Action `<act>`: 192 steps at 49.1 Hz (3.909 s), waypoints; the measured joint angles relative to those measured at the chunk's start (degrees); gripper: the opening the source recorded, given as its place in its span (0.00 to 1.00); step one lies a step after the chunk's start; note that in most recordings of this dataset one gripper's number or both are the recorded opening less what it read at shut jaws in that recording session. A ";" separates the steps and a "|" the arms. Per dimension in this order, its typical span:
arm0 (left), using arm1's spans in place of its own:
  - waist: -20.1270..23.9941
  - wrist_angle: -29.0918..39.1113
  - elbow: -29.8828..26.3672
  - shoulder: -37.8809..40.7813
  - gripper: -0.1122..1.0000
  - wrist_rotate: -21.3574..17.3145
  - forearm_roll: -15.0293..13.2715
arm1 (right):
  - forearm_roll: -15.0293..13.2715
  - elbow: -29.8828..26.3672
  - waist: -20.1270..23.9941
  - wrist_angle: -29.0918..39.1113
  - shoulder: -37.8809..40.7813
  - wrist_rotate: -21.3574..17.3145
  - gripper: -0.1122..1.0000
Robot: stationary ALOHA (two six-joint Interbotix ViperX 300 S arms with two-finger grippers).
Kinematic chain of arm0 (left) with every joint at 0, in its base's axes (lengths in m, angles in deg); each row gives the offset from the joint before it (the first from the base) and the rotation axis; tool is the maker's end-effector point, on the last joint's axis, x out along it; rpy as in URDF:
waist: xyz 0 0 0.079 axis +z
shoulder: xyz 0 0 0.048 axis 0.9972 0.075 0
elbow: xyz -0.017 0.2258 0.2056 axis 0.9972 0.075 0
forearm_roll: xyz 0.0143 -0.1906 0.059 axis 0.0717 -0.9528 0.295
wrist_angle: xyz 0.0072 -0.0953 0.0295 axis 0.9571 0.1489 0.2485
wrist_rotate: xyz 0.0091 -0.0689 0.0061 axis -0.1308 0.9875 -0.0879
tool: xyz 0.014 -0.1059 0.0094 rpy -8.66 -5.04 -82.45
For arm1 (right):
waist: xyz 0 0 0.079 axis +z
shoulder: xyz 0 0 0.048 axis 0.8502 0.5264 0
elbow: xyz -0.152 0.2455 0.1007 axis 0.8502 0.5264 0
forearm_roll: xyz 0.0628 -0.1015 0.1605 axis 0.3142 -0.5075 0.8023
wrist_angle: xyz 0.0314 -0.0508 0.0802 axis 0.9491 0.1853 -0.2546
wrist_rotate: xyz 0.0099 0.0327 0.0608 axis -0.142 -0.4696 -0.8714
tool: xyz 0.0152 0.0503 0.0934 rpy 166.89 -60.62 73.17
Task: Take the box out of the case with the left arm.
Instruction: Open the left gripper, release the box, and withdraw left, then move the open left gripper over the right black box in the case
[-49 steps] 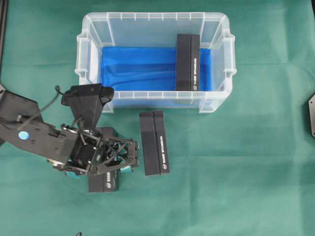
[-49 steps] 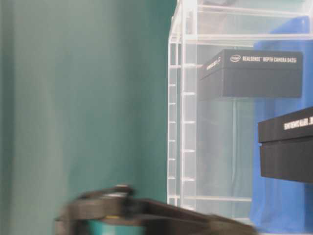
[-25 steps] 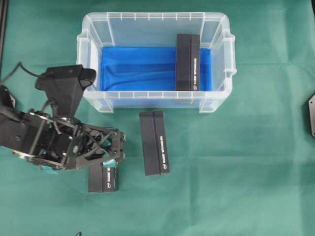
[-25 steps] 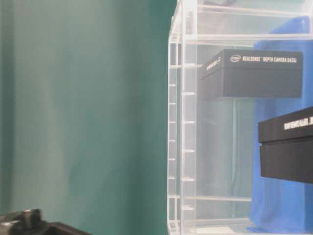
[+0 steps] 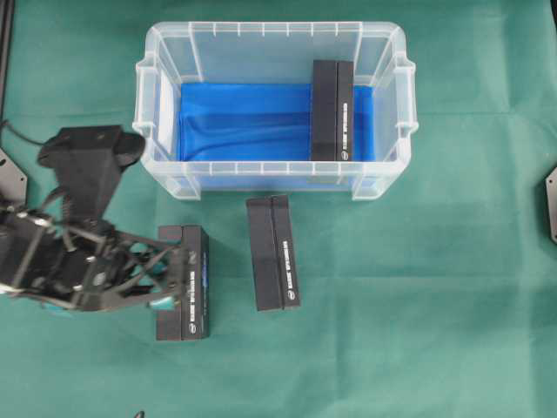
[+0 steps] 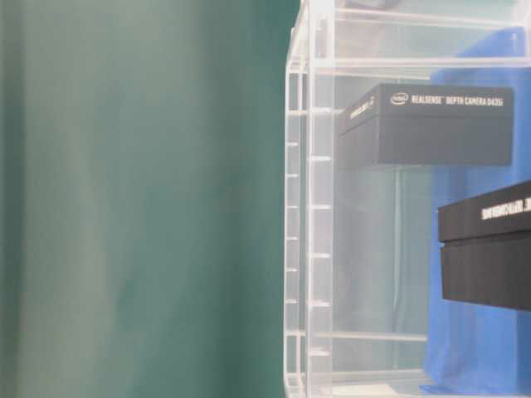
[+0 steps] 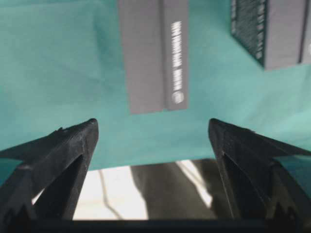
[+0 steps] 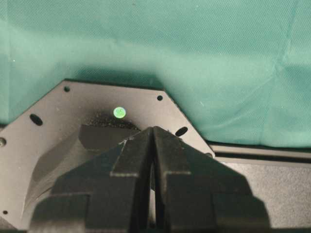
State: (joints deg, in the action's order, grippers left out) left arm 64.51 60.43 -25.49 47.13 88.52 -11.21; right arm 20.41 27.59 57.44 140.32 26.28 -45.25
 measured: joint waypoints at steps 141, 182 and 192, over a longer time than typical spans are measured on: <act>39.37 12.66 18.19 -25.93 0.94 -42.36 -1.76 | 0.00 0.00 0.09 0.09 0.00 -0.09 0.09; 34.54 1.93 -14.41 9.76 0.93 -39.02 -1.67 | 0.00 0.00 0.09 0.00 0.00 0.00 0.09; 32.87 2.20 -24.52 19.69 0.94 -38.50 -1.58 | 0.00 0.00 0.09 0.00 0.00 -0.09 0.09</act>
State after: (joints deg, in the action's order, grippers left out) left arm 97.39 62.62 -50.01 66.82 50.02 -12.79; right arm 20.41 27.59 57.53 140.32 26.28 -45.34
